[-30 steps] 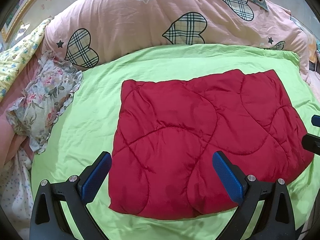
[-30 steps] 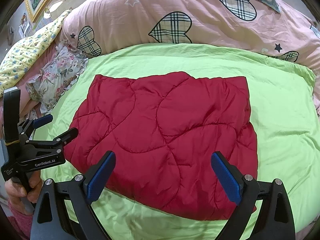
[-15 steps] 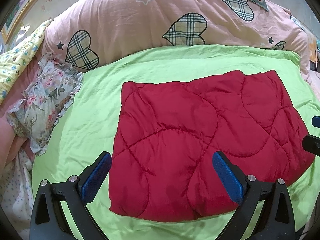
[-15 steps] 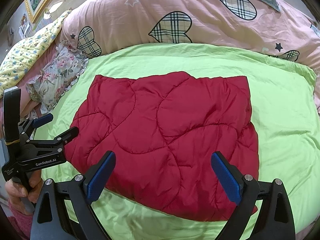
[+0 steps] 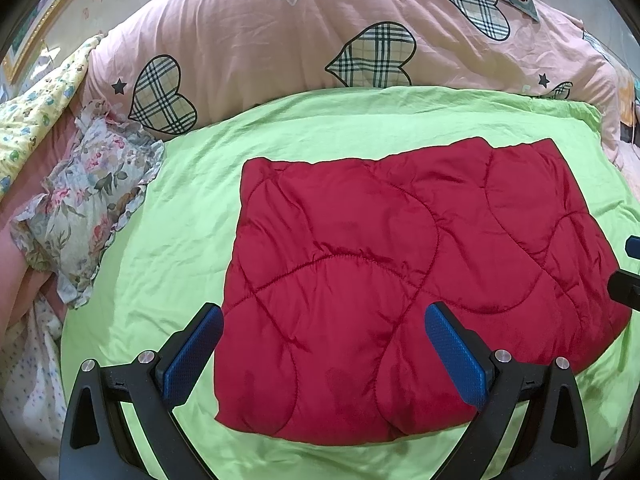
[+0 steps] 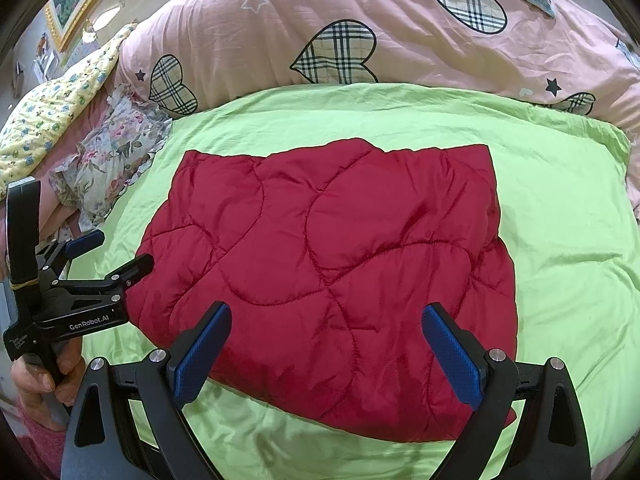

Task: Fold large clothes

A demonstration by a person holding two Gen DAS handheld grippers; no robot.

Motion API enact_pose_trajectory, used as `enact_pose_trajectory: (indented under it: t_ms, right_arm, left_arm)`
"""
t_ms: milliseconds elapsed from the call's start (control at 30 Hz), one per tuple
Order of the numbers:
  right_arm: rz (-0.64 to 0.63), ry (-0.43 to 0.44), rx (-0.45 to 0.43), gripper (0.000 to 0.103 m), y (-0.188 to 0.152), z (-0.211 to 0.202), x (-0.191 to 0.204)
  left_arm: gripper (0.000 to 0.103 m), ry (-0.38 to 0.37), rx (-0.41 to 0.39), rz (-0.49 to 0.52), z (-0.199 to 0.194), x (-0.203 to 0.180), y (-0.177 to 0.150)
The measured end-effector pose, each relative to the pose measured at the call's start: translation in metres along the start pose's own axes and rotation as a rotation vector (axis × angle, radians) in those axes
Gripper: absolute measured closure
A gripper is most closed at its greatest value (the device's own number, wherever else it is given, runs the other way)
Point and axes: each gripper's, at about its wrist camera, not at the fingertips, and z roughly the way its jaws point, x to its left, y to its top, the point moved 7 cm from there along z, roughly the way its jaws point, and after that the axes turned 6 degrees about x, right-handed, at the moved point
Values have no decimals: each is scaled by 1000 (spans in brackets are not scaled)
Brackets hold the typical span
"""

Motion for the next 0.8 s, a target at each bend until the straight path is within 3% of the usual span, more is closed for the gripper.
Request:
enact_pose_trajectory:
  t_ms: [800]
  right_arm:
    - [51, 19, 2, 6, -8, 10, -13]
  left_arm:
    - [1, -33, 15, -35, 9, 7, -3]
